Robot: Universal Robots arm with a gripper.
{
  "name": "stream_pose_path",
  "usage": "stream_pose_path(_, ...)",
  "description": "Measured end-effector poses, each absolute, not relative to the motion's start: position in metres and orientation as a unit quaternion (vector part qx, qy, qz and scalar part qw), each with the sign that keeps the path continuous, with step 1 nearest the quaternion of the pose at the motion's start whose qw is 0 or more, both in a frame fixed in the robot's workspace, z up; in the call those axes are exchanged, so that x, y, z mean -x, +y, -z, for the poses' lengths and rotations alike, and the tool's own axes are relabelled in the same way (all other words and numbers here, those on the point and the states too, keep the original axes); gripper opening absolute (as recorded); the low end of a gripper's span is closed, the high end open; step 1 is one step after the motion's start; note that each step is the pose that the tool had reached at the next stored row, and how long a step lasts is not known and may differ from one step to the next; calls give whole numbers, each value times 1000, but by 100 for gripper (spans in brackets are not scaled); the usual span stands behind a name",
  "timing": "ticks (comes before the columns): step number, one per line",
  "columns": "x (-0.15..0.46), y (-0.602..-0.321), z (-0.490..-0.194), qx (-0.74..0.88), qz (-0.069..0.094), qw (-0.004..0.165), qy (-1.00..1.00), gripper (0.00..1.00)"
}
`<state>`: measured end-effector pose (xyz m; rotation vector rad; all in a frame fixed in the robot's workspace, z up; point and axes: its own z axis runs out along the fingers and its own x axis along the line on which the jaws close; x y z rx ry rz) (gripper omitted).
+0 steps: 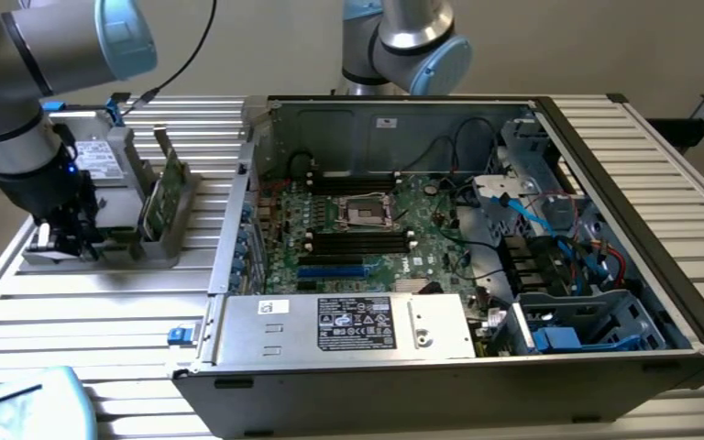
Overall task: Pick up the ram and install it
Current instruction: 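Pick up the ram and move it above insertion slot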
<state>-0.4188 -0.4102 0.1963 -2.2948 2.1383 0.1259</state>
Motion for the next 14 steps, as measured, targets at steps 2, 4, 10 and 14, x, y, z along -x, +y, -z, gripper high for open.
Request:
stream_pose_path(2,419,-410,-196,731,-40,1,681,37)
stream_pose_path(4,419,-410,-196,731,-41,0,681,37)
stream_pose_path(10,419,-409,-195,731,-41,-3,681,37)
stream_pose_path(14,419,-409,-195,731,-37,-8,681,37)
